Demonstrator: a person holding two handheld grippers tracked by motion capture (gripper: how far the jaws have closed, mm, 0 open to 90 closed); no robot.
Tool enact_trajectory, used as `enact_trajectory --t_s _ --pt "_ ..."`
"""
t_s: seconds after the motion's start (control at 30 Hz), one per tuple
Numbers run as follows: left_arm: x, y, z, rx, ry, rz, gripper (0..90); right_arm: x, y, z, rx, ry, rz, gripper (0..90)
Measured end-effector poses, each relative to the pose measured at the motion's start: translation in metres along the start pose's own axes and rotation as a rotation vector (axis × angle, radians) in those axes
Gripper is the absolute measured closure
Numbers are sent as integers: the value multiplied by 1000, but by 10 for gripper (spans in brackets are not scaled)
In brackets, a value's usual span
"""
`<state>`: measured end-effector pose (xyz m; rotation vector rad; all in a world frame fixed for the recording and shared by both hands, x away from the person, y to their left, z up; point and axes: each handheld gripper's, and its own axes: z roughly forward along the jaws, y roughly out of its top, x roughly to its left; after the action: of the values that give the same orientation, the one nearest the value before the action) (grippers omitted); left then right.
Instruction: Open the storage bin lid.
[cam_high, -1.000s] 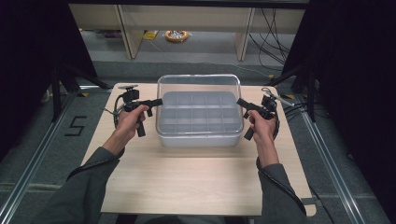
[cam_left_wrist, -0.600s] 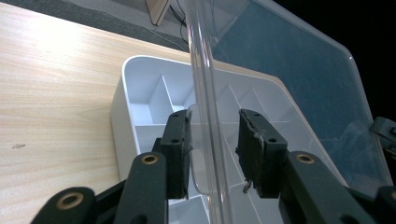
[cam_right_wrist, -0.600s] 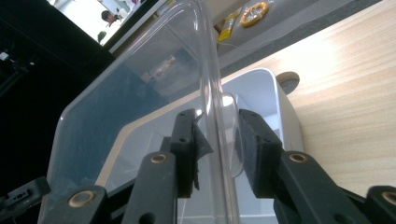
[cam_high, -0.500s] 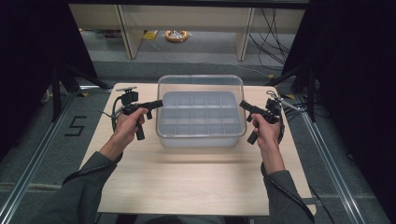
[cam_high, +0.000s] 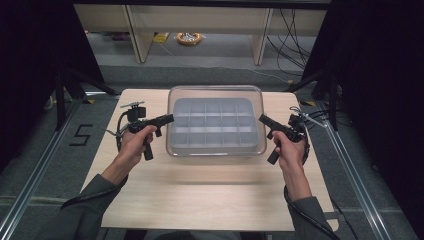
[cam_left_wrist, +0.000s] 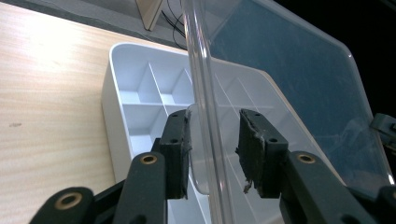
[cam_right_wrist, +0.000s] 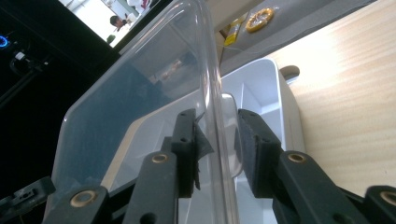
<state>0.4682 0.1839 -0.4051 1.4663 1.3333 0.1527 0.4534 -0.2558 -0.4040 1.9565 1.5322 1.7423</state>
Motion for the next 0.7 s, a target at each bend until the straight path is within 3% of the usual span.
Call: enact_trajectory --t_s 0.07,0.13,0.27,0.33,0.4,0.47,0.5,0.53,0.6,0.67,0.7 --pt "1 -10 -6 17 -13 -2 633 -6 -6 -7 -13 2 -56 706" --pt "1 -16 -9 24 -15 4 632 -5 -13 -12 -4 5 -20 706" --pt "1 -24 -14 37 -28 15 631 -6 -25 -21 -5 8 -8 707" --pt "0 -32 -18 36 -28 14 627 -7 -30 -26 -4 8 -31 710" --pt "1 -35 -20 37 -30 14 629 -7 -33 -28 0 6 -12 711" --pt "2 -41 -23 42 -35 15 632 -11 -37 -31 5 9 -55 711" --pt "2 -43 -24 41 -31 13 633 -11 -41 -32 13 14 -10 711" --pt "3 -47 -25 46 -28 13 631 -16 -47 -32 19 15 -44 710" --pt "6 -56 -29 54 -27 13 630 -15 -53 -33 33 26 3 710" --pt "7 -61 -31 61 -27 7 630 -18 -58 -34 34 4 -34 710" --pt "9 -62 -33 69 -24 16 630 -19 -61 -34 32 28 -26 710"
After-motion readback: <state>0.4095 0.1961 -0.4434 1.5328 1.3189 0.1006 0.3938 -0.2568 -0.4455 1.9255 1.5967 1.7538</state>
